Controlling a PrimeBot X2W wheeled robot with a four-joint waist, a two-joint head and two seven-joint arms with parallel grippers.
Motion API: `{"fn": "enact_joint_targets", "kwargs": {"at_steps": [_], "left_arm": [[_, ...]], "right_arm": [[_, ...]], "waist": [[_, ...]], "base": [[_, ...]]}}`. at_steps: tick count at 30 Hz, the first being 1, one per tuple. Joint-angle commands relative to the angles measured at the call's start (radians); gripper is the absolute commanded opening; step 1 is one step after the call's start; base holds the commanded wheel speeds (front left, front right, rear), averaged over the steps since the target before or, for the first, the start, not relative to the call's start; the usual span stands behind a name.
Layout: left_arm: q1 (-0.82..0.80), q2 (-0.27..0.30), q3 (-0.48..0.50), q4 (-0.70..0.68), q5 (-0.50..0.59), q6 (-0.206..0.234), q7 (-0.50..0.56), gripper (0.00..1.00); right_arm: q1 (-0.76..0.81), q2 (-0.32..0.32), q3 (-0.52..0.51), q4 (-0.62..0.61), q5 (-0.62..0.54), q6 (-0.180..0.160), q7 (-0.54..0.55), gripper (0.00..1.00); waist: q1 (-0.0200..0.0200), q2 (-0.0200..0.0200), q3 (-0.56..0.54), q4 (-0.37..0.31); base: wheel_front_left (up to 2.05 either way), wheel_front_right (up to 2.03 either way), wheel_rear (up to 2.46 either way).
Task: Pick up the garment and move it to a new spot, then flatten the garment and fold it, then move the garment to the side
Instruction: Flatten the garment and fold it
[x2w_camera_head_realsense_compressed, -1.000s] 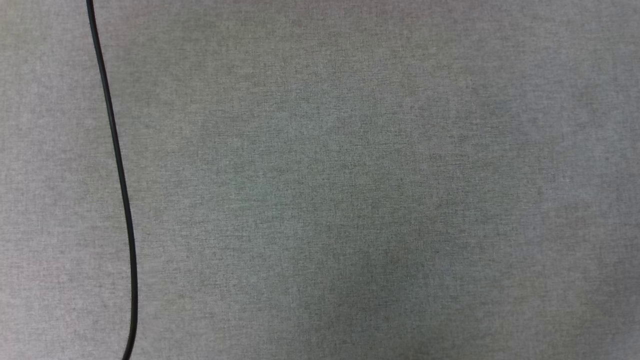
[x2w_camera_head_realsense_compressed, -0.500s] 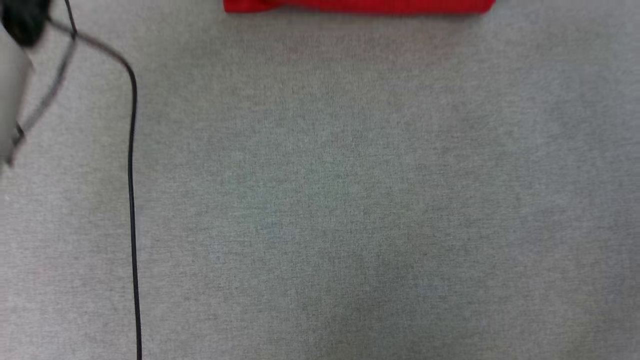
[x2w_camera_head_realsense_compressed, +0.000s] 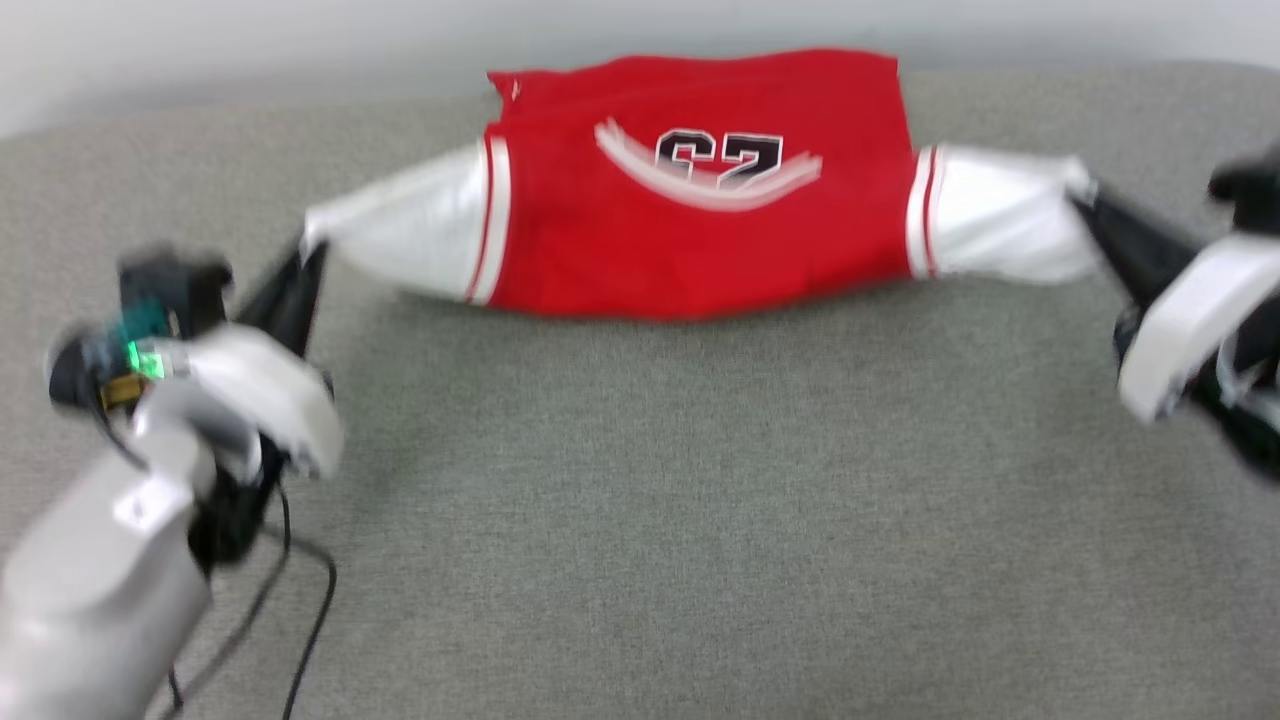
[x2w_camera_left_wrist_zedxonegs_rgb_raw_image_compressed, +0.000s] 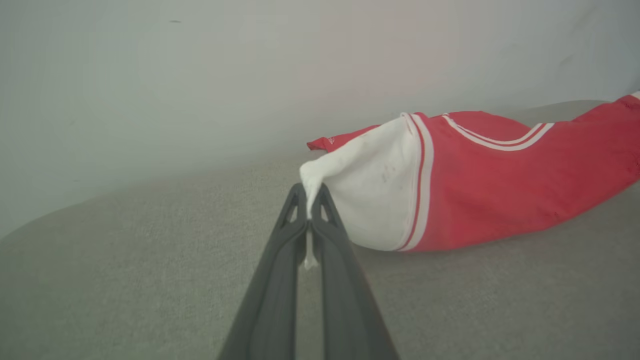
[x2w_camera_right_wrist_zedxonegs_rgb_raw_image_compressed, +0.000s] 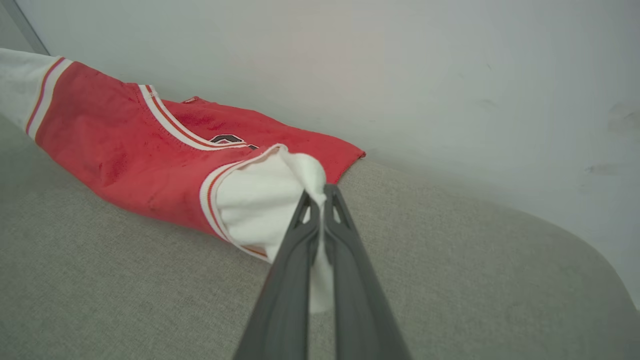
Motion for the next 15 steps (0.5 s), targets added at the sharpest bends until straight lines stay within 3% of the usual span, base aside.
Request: {"fn": "enact_joint_targets", "kwargs": {"at_steps": [1,8,15], "left_arm": [[0.063,0.019,-0.001,-0.034,-0.015,0.02,0.0,0.0],[0.341,0.06,-0.019,-0.139,-0.081,0.1,0.0,0.0],[0.523,0.056,0.0,-0.179,-0.142,0.155,-0.007,0.0]], "right_arm": [[0.063,-0.012,0.007,-0.019,0.016,-0.001,0.001,0.0],[0.306,-0.047,0.004,-0.066,0.039,-0.001,0.004,0.0],[0.534,-0.057,-0.065,-0.065,0.071,-0.001,-0.025,0.0]], "waist": [[0.0002,0.0,-0.044,0.002],[0.0002,0.0,-0.124,-0.002],[0.0002,0.0,-0.185,0.01]], "base": [[0.0,0.0,0.0],[0.0,0.0,0.0],[0.0,0.0,0.0]]}}
